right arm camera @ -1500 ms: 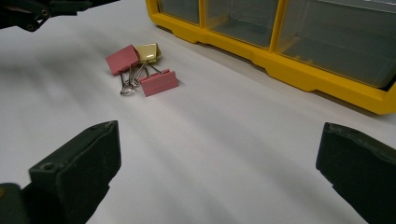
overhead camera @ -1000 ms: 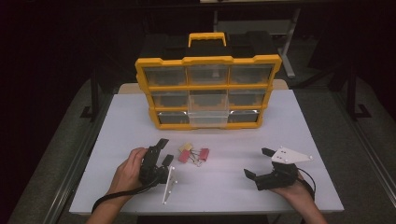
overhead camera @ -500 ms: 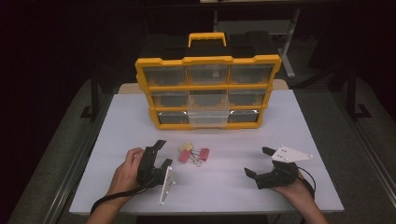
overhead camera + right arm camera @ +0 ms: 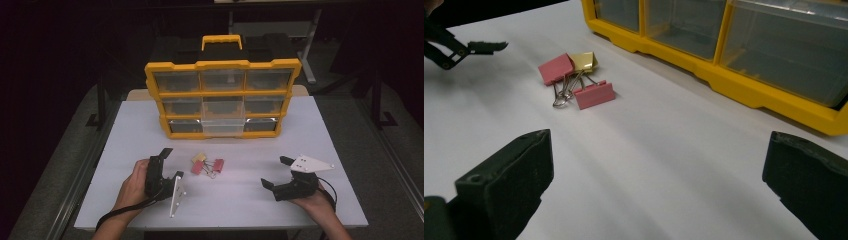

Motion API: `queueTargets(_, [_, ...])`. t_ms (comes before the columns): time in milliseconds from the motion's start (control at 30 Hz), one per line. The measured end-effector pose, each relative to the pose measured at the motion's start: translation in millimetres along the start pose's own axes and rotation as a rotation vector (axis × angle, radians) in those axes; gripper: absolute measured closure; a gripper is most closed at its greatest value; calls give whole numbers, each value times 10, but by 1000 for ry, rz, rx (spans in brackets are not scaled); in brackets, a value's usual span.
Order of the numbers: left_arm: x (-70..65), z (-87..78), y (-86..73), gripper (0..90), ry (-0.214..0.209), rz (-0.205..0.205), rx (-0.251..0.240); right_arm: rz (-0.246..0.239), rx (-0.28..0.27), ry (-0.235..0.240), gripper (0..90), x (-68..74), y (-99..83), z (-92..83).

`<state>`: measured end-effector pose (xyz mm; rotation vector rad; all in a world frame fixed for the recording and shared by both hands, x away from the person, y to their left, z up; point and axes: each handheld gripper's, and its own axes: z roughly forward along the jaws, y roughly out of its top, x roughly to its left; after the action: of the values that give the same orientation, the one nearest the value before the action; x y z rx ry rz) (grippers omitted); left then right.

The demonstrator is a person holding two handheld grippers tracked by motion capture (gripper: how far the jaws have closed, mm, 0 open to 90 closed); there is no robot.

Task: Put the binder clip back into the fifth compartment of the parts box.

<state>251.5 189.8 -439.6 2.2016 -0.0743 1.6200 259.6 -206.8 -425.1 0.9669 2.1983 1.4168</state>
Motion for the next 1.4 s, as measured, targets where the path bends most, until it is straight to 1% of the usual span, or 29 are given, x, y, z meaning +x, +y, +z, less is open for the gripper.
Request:
queueTargets(67, [9,1,-9,0,2,-8,0,-7,0,-2,0,-3,4,9])
queueTargets(100, [17,2,-8,0,-1,-18,-2,-3,2,-2,0,-2,2,11])
queueTargets(200, [28,16,-1,0,-4,-28,0,5,6,-1,0,-2,-11,1])
queueTargets(267, [34,25,2,0,-14,-57,1,0,0,-4,0,-7,-8,-2])
queueTargets(333, [41,23,-3,0,-26,-96,0,1,-1,-4,0,-4,-2,-3])
queueTargets(367, [44,22,-5,0,-29,-116,-4,1,2,-2,0,3,-1,-4])
queueTargets(433, [55,22,-6,0,-37,-141,-4,-6,-2,-1,0,9,-1,-8])
queueTargets(467, [55,25,-5,0,-41,-163,-11,-8,-4,-1,0,11,-2,-8])
queueTargets(567, [73,21,2,0,-50,-199,-18,-2,-1,3,0,8,-2,0])
queueTargets(667, [106,20,6,0,-68,-247,-16,3,-4,2,0,-7,-3,9])
queueTargets(733, [105,30,3,0,-77,-282,-28,5,1,1,0,-16,-8,9])
queueTargets(800, [106,34,-4,0,-84,-290,-26,4,3,0,0,-16,-10,3])
queueTargets(900, [112,35,-8,0,-93,-324,-27,6,3,0,0,-12,-9,1])
queueTargets(933, [116,37,-8,0,-96,-341,-32,-1,-2,-1,0,-12,-7,4])
queueTargets(1000, [136,35,-12,0,-103,-361,-31,-1,-2,0,0,-3,-7,7])
queueTargets(1167, [153,49,-31,0,-138,-458,-43,-2,-5,0,0,-3,-5,6])
queueTargets(1267, [174,51,-44,0,-155,-499,-40,-5,-7,0,0,-3,-5,6])
queueTargets(1400, [186,70,-64,0,-180,-583,-41,-6,-7,2,0,-6,-5,8])
